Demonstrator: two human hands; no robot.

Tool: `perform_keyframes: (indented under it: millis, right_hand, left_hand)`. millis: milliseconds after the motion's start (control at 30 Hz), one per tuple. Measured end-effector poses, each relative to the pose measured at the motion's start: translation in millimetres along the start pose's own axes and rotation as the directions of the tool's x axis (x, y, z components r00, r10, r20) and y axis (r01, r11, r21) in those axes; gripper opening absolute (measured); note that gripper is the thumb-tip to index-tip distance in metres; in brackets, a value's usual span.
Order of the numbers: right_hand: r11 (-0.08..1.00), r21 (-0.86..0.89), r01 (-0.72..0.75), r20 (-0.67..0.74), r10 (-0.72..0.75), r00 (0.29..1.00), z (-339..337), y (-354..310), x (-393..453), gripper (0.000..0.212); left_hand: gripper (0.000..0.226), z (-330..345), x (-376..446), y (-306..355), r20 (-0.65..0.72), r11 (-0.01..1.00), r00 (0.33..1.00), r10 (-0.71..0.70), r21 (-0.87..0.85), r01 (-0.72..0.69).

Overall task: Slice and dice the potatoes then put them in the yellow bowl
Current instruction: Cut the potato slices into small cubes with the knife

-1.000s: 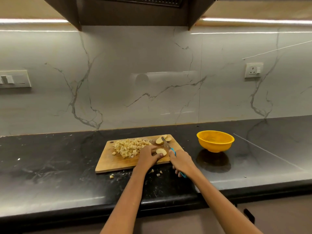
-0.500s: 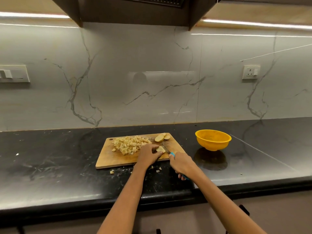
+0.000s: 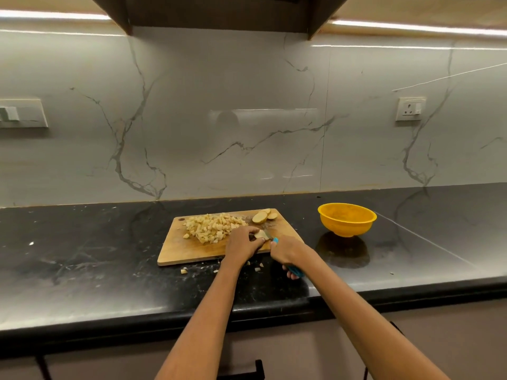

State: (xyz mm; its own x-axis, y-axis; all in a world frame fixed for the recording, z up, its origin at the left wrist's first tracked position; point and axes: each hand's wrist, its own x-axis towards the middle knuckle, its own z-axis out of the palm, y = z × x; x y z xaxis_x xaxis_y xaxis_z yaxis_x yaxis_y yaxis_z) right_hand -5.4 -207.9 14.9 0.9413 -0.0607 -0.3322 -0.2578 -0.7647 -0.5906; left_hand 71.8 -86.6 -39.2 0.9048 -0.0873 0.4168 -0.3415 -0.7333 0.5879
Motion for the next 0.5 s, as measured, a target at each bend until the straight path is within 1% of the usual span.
perform_keyframes:
  millis: [33,100,167,233,400,500]
  right_hand:
    - [0.998,-0.058,0.006,-0.034,-0.008,0.999,3,4,-4,0.037]
    - [0.971,-0.236,0.042,-0.147,-0.078,0.986,9,13,-14,0.037]
    - [0.944,-0.322,0.071,-0.243,-0.155,0.958,14,22,-24,0.038]
    - [0.943,-0.322,0.083,-0.286,-0.180,0.941,17,30,-29,0.041]
    - [0.977,-0.179,0.113,-0.351,-0.170,0.921,18,36,-23,0.044]
    - [0.985,-0.116,0.125,-0.311,-0.156,0.938,16,28,-12,0.043]
  left_hand:
    - [0.043,0,-1,1,-0.004,1.000,1.000,-0.001,0.013,0.001]
    - [0.043,0,-2,1,-0.008,0.999,1.000,-0.005,0.034,0.006]
    - [0.043,0,-2,0,-0.001,0.999,1.000,-0.007,0.035,0.007]
    - [0.043,0,-4,1,0.011,0.999,1.000,-0.006,0.035,0.006]
    - [0.042,-1,-4,2,0.001,0.999,0.999,-0.032,0.007,0.032]
    - [0.040,-1,-2,0,-0.014,1.000,1.000,-0.025,0.011,0.026]
